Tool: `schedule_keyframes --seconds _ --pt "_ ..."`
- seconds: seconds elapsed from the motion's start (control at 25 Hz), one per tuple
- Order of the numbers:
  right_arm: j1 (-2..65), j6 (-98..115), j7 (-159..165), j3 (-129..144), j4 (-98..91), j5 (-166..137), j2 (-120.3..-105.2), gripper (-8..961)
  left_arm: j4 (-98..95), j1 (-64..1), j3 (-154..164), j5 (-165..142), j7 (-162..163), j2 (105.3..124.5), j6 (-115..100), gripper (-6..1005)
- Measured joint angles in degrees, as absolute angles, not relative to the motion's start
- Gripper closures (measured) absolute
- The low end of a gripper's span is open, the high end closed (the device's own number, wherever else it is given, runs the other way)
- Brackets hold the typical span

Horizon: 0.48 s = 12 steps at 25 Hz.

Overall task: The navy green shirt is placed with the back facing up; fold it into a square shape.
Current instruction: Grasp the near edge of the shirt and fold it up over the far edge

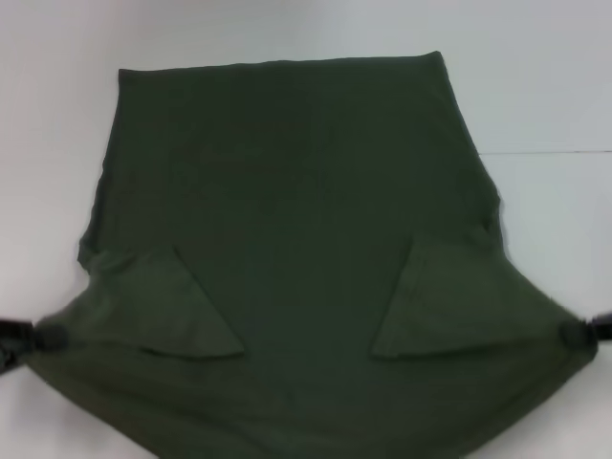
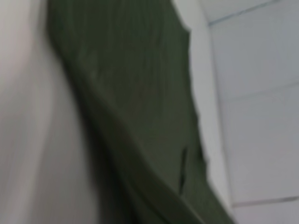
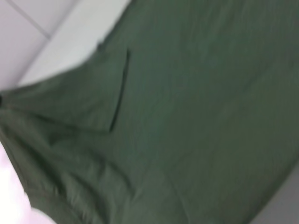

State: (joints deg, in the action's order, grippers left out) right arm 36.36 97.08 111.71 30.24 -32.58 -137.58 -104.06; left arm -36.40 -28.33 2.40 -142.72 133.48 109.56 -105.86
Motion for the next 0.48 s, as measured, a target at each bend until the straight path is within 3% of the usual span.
schedule_keyframes --seconds 0.2,0.48 --pt "36.58 96.25 110.98 22.94 -32.61 -132.64 -102.58 864 -33.09 -29.83 -0.32 -133.89 133.51 109.09 -101.27 984" --pt "37.87 89.24 111.14 22.35 -32.3 -123.54 -102.74 856 -26.9 -34.11 -0.03 -126.84 130.16 109.1 -90.23 984"
